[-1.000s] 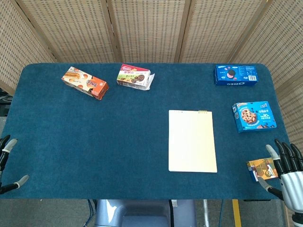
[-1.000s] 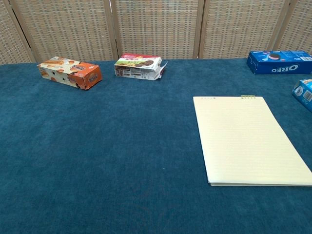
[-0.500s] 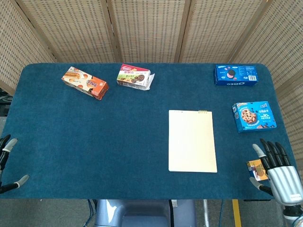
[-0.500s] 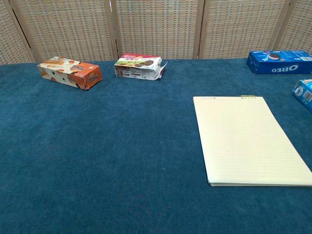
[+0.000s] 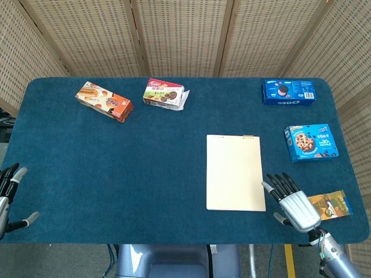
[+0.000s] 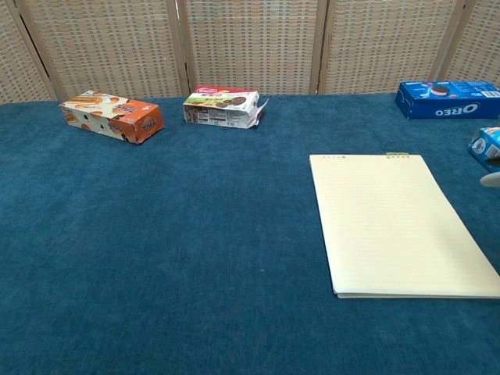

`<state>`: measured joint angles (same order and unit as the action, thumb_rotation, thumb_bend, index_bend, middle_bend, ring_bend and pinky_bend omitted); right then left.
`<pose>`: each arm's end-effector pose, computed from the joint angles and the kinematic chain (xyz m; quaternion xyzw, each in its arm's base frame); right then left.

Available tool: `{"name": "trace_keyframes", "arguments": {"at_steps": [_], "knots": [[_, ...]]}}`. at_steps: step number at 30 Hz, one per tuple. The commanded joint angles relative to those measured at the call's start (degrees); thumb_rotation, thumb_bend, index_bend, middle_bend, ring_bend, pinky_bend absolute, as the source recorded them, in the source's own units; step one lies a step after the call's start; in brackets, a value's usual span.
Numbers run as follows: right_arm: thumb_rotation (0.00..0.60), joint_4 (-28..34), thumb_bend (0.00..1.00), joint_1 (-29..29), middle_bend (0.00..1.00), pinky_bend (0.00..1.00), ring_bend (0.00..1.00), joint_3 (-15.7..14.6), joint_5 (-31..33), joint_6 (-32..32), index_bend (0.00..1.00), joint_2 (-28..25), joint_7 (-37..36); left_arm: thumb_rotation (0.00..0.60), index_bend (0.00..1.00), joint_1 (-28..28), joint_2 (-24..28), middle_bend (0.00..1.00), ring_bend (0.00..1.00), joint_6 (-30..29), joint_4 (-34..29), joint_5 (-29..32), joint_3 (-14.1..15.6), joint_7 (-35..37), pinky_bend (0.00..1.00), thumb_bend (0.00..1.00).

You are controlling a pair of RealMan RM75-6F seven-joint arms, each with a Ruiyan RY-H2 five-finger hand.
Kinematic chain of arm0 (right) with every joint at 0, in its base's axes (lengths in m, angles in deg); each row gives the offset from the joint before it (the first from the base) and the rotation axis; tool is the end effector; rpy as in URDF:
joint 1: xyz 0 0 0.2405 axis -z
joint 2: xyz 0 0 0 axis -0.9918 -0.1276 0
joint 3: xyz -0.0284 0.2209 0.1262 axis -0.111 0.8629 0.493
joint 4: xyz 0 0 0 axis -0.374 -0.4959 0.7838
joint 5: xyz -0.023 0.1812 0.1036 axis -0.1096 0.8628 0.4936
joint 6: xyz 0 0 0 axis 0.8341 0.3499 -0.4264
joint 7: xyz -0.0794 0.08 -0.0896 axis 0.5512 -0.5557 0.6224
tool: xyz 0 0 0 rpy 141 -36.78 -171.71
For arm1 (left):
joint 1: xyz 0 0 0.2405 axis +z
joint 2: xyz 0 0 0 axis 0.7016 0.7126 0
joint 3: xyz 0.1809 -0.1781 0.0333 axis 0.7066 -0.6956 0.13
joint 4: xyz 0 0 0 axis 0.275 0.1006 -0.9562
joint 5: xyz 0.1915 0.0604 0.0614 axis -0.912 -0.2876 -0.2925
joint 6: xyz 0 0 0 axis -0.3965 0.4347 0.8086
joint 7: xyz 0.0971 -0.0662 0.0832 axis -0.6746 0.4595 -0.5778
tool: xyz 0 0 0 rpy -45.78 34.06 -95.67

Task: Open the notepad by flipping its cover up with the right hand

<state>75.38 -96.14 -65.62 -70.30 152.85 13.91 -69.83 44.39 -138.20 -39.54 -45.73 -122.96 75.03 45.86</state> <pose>-0.2995 -0.2044 0.0772 0.7817 -0.2574 0.3460 0.4505 -0.2755 0.1435 0.1811 -0.5943 -0.3987 -0.3845 0.5831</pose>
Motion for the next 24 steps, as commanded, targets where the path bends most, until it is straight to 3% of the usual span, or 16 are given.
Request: {"name": "trace_keyframes", "arguments": {"at_steps": [1, 24], "knots": [[0.600, -1.90, 0.38, -0.97, 0.02, 0.00, 0.00, -0.40, -0.05, -0.99, 0.09, 1.94, 0.72, 0.600, 0.00, -0.01, -0.06, 0.00, 0.00, 0.01, -0.05, 0.19, -0.08, -0.03, 0.00, 0.00], [0.600, -4.83, 0.41, -4.16, 0.02, 0.00, 0.00, -2.12, 1.03, -6.05, 0.09, 9.51, 8.16, 0.600, 0.00, -0.10, 0.18, 0.00, 0.00, 0.26, -0.11, 0.52, -0.14, 0.43, 0.00, 0.00]]}}
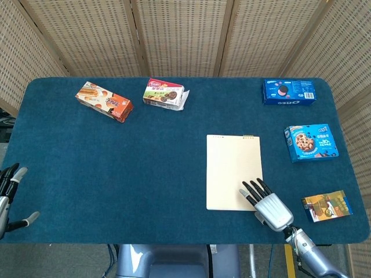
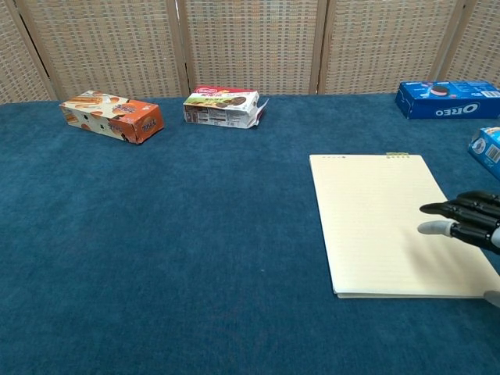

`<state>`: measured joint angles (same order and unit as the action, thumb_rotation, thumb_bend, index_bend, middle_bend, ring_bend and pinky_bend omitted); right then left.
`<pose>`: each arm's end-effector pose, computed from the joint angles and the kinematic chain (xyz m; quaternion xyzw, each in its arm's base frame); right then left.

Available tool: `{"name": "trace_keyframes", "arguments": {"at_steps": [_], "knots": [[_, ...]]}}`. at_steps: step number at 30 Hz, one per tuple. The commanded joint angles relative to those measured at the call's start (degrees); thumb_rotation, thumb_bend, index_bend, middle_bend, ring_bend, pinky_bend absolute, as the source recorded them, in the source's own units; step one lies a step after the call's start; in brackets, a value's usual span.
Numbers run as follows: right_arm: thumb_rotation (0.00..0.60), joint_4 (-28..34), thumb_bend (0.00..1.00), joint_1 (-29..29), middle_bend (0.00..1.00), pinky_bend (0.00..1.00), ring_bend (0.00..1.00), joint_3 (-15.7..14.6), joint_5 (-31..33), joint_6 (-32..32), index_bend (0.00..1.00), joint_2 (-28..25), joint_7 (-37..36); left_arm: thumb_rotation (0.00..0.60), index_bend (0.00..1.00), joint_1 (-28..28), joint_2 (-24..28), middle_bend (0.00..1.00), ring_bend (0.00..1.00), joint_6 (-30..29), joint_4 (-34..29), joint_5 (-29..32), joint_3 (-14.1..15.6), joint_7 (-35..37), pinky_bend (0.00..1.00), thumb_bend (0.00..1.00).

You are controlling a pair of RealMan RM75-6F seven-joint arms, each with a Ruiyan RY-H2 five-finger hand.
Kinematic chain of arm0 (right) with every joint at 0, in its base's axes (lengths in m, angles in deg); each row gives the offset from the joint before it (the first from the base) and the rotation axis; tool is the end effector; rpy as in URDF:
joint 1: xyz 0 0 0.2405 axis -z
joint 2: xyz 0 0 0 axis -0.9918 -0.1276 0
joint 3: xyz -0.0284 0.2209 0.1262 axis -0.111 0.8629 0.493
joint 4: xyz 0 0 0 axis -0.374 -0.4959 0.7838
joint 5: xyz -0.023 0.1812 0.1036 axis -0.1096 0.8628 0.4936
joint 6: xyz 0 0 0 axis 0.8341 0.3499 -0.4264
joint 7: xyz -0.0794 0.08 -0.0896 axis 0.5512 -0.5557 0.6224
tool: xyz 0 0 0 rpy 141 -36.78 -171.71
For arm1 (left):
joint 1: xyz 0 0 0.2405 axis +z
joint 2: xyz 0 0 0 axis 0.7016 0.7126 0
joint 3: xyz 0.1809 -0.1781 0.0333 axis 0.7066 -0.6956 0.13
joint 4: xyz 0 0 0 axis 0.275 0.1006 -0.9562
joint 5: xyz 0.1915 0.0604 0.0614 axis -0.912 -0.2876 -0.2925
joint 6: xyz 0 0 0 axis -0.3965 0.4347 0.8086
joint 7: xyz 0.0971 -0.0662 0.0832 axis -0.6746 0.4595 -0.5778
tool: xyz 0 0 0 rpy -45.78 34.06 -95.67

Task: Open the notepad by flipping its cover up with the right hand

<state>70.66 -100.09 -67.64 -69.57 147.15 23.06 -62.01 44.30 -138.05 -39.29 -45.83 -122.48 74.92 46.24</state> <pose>-0.2869 -0.2118 0.0153 0.8233 -0.2227 0.3107 0.4196 -0.2762 0.1443 0.1817 -0.5918 -0.4024 -0.3843 0.5832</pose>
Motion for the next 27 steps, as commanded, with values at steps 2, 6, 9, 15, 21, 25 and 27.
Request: {"name": "trace_keyframes", "arguments": {"at_steps": [2, 6, 9, 15, 21, 25, 27], "knots": [[0.600, -0.17, 0.41, -0.43, 0.02, 0.00, 0.00, -0.19, 0.75, -0.84, 0.09, 0.86, 0.62, 0.600, 0.00, -0.04, 0.01, 0.00, 0.00, 0.08, 0.03, 0.11, -0.03, 0.09, 0.00, 0.00], [0.600, -0.18, 0.41, -0.77, 0.02, 0.00, 0.00, -0.34, 1.24, -1.41, 0.10, 1.50, 1.25, 0.600, 0.00, -0.10, 0.07, 0.00, 0.00, 0.28, -0.02, 0.25, -0.02, 0.21, 0.00, 0.00], [0.600, -0.03, 0.41, -0.93, 0.02, 0.00, 0.00, -0.50, 1.54, -1.64, 0.10, 1.88, 1.83, 0.600, 0.00, -0.06, 0.12, 0.00, 0.00, 0.18, -0.01, 0.35, -0.08, 0.38, 0.00, 0.00], [0.600, -0.44, 0.41, -1.32, 0.02, 0.00, 0.00, -0.62, 2.68, -2.22, 0.10, 2.46, 2.51, 0.600, 0.00, -0.09, 0.15, 0.00, 0.00, 0.25, 0.00, 0.36, -0.06, 0.42, 0.00, 0.00], [0.600, -2.35, 0.41, -1.73, 0.02, 0.00, 0.00, -0.44, 3.59, -2.34, 0.11, 3.46, 3.30, 0.600, 0.00, -0.14, 0.17, 0.00, 0.00, 0.34, -0.07, 0.51, -0.12, 0.40, 0.00, 0.00], [0.600, -3.43, 0.41, -1.84, 0.04, 0.00, 0.00, -0.37, 4.14, -2.37, 0.12, 4.02, 3.20, 0.600, 0.00, -0.15, 0.15, 0.00, 0.00, 0.43, -0.06, 0.66, -0.12, 0.43, 0.00, 0.00], [0.600, -3.89, 0.42, -1.89, 0.06, 0.00, 0.00, -0.34, 4.27, -2.20, 0.13, 4.24, 3.12, 0.600, 0.00, -0.18, 0.14, 0.00, 0.00, 0.48, -0.07, 0.69, -0.12, 0.38, 0.00, 0.00]]}}
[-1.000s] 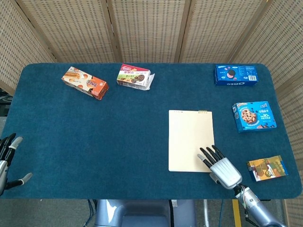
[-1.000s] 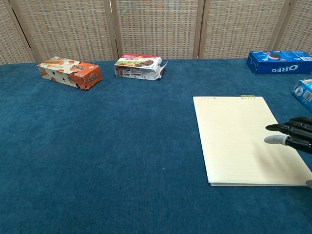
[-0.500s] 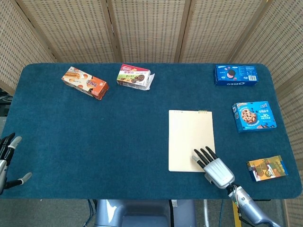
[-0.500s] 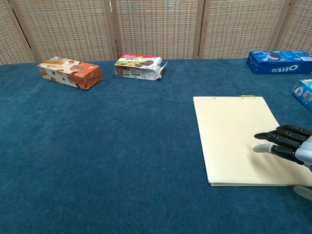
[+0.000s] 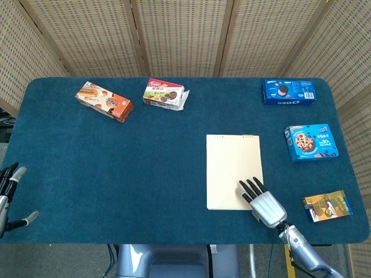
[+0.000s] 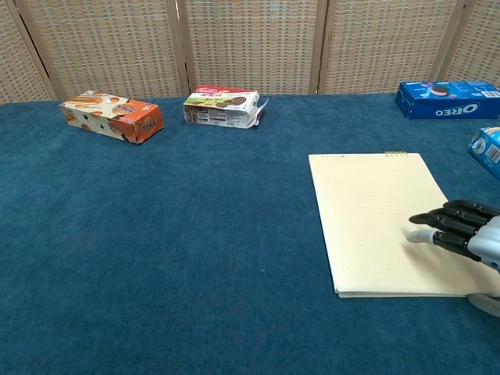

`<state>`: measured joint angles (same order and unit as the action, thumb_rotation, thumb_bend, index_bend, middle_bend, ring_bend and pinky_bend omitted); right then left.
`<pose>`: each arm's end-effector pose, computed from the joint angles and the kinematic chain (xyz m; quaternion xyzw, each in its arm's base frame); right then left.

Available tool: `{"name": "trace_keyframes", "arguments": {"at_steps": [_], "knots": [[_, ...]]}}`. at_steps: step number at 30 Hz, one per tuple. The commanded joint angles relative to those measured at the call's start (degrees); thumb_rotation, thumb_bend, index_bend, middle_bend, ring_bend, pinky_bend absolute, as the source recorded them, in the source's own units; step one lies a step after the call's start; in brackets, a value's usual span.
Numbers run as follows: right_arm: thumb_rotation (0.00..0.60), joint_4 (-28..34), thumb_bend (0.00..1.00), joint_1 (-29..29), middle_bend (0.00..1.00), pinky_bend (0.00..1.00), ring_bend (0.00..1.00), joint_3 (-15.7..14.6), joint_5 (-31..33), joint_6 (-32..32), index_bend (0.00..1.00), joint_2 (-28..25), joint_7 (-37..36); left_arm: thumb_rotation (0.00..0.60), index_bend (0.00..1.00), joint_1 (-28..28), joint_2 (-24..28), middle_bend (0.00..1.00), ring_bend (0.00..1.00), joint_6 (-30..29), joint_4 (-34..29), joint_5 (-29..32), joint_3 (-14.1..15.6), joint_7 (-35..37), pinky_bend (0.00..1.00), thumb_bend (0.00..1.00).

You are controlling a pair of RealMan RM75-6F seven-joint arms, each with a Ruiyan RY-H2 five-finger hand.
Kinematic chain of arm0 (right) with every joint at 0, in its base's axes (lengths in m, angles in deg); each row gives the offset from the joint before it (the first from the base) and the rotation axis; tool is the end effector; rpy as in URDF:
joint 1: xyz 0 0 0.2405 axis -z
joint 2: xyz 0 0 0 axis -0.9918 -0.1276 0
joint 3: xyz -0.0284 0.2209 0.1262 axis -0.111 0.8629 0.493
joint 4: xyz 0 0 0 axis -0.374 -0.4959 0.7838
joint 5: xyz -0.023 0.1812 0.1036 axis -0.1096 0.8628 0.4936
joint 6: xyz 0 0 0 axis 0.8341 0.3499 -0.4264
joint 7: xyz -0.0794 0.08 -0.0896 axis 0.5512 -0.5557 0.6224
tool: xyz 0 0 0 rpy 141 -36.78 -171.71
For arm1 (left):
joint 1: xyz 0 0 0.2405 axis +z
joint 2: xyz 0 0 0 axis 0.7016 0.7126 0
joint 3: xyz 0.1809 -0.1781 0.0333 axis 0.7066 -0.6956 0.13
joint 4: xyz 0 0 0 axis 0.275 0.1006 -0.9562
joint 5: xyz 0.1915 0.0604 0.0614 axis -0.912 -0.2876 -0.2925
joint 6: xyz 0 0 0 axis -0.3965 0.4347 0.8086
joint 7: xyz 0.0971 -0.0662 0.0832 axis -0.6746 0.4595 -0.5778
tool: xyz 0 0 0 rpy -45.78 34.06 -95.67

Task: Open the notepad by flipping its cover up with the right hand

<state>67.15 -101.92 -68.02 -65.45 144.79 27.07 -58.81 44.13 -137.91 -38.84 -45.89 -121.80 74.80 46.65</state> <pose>-0.2900 -0.2228 -0.0048 0.8277 -0.2184 0.2843 0.4316 -0.2775 0.1455 0.1820 -0.5893 -0.4073 -0.3827 0.5833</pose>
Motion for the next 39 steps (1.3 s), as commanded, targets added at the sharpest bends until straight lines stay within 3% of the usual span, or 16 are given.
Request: {"name": "trace_keyframes", "arguments": {"at_steps": [1, 13, 33, 39], "knots": [[0.600, -0.60, 0.43, -0.08, 0.07, 0.00, 0.00, 0.07, 0.19, 0.29, 0.14, 0.37, -0.12, 0.600, 0.00, -0.03, 0.00, 0.00, 0.00, 0.06, -0.03, 0.04, -0.01, -0.04, 0.00, 0.00], [0.600, -2.91, 0.51, -0.89, 0.16, 0.00, 0.01, 0.51, 1.16, 1.49, 0.20, 2.12, -1.74, 0.600, 0.00, -0.21, -0.03, 0.00, 0.00, 0.43, -0.20, 0.37, -0.06, -0.27, 0.00, 0.00], [0.600, -3.13, 0.56, -2.77, 0.21, 0.00, 0.07, 1.81, 2.75, 2.34, 0.23, 3.06, -4.27, 0.600, 0.00, -0.32, -0.03, 0.00, 0.00, 0.72, -0.16, 0.65, -0.05, -0.18, 0.00, 0.00], [0.600, -4.79, 0.56, -4.73, 0.21, 0.02, 0.07, 3.52, 1.59, 4.79, 0.23, 4.96, -5.55, 0.600, 0.00, -0.40, -0.05, 0.00, 0.00, 0.86, -0.18, 0.85, -0.10, -0.18, 0.00, 0.00]]}}
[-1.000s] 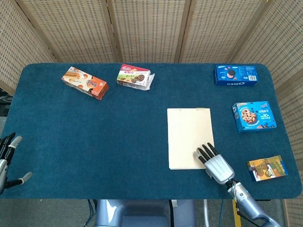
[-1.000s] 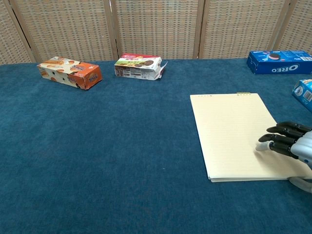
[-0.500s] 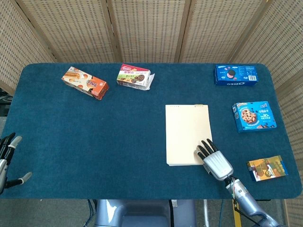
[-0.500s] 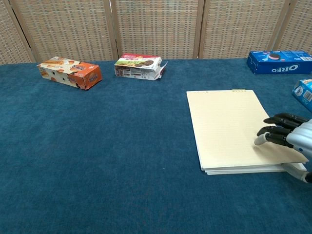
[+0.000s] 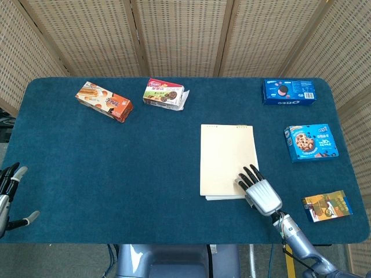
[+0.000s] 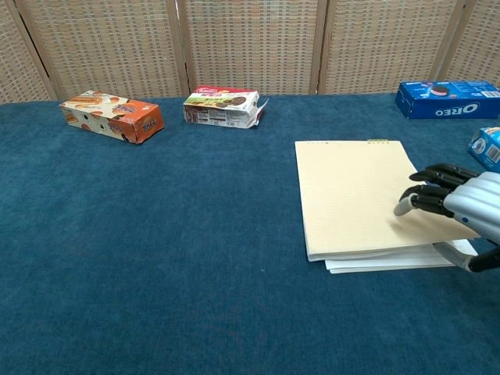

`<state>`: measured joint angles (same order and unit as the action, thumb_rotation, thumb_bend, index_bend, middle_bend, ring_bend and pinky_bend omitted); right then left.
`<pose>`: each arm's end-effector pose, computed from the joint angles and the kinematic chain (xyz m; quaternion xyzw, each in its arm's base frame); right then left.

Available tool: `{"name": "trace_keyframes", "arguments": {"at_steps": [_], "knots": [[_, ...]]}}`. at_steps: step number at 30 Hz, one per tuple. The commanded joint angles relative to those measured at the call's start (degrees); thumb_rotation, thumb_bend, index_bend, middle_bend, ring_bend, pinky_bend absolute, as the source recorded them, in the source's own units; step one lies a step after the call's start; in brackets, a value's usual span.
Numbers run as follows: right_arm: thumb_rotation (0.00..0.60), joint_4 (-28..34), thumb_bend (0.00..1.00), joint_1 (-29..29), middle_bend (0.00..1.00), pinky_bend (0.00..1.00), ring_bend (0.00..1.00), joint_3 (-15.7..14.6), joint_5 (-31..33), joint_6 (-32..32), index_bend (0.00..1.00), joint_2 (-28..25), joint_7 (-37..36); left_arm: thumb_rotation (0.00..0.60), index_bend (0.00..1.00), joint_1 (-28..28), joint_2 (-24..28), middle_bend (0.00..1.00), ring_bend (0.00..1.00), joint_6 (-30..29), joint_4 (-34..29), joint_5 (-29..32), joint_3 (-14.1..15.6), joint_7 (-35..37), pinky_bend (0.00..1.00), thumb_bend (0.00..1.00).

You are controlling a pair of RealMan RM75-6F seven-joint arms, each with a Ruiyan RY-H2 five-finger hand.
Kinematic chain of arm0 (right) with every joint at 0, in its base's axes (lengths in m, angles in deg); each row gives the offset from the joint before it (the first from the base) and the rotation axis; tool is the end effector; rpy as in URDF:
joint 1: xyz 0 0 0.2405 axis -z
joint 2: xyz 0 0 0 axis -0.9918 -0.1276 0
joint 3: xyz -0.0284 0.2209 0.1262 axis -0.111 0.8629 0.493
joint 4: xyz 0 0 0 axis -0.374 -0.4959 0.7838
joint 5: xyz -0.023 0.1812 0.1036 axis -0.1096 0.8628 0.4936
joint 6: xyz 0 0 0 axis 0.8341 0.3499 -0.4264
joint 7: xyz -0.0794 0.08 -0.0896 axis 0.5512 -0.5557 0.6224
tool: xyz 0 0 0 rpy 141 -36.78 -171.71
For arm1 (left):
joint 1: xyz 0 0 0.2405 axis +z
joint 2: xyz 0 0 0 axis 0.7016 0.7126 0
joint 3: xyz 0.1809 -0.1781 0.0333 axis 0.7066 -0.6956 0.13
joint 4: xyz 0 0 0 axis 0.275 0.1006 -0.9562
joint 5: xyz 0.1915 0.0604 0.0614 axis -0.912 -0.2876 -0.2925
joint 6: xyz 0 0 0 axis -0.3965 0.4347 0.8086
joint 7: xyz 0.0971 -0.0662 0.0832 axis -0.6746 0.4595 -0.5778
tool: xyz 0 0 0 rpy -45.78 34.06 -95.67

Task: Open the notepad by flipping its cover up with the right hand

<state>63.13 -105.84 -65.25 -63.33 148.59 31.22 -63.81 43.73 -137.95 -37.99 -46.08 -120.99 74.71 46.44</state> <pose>-0.2669 -0.2572 -0.0078 0.7921 -0.2220 0.3530 0.4457 -0.2782 0.1476 0.1803 -0.5897 -0.4121 -0.3782 0.5825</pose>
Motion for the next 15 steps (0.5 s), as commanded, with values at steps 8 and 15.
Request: {"name": "trace_keyframes", "arguments": {"at_steps": [8, 15], "knots": [[0.600, -3.10, 0.56, -4.04, 0.19, 0.02, 0.07, 3.57, -0.50, 1.46, 0.23, 3.19, 0.31, 0.600, 0.00, -0.19, 0.10, 0.00, 0.00, 0.33, -0.05, 0.51, -0.18, 0.10, 0.00, 0.00], [0.600, -2.89, 0.56, -6.45, 0.28, 0.09, 0.17, 5.12, 1.36, -1.23, 0.34, 3.50, 0.63, 0.600, 0.00, -0.42, 0.19, 0.00, 0.00, 0.69, -0.13, 1.19, -0.45, 0.14, 0.00, 0.00]]}}
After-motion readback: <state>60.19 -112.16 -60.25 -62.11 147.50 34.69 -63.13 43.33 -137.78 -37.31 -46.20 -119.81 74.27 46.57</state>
